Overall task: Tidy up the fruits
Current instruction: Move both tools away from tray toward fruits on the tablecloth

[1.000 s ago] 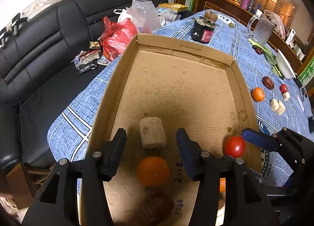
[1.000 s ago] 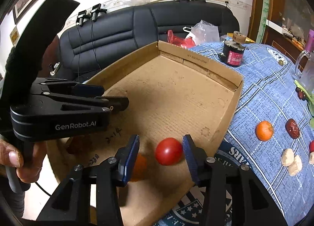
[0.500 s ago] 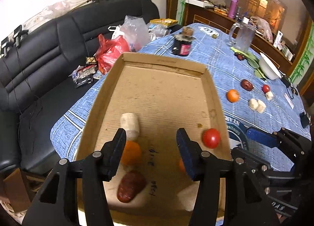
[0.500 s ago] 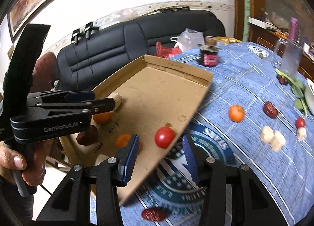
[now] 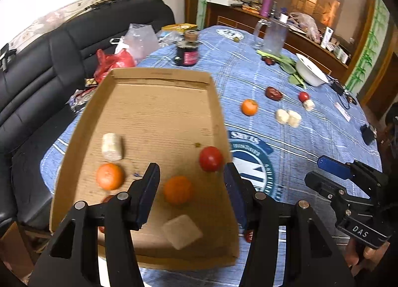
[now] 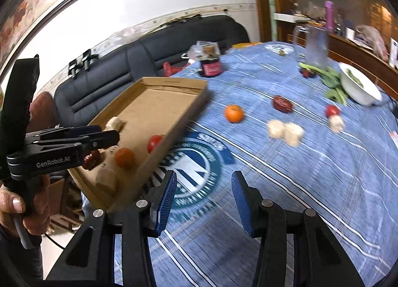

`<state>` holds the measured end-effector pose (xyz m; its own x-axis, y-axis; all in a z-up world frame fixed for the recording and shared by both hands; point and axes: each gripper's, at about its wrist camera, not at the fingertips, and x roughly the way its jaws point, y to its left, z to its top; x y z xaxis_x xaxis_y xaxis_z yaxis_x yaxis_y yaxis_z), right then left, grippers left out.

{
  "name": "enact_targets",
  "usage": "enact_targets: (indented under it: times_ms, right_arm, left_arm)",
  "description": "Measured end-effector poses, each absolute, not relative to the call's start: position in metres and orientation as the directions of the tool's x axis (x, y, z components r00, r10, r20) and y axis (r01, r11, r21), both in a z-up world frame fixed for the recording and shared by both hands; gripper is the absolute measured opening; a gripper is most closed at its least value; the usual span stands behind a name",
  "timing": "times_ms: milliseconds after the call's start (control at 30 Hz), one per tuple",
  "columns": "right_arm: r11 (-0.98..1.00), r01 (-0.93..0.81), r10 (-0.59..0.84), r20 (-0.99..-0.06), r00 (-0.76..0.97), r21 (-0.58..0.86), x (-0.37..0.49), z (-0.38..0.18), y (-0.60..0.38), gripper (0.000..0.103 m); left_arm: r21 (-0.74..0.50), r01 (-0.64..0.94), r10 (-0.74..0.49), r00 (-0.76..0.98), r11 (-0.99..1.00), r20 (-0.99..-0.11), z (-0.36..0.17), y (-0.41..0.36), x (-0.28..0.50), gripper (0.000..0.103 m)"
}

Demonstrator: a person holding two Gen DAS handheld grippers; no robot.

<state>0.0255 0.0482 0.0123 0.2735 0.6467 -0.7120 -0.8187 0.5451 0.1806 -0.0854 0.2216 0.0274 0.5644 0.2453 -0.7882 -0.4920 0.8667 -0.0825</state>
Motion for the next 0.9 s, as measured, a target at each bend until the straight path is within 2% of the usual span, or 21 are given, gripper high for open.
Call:
enact_targets:
  times_ms: [567,900]
  right_arm:
    - [0.654,-0.728,0.611,-0.71,0.35,0.204,0.057,0.002,-0.024,0.048]
    - [0.671,-0.716,0.601,-0.707,0.373,0.193,0.089,0.003,-0.03,0.048]
  left_arm:
    - [-0.087,-0.388,0.17,0.581,0.918,-0.796,0.03,0.173,-0.054,0.052]
    - [-0.065,-0.357,0.161,0.567,0.932,-0.808,0.026,0.162,-0.018,0.052]
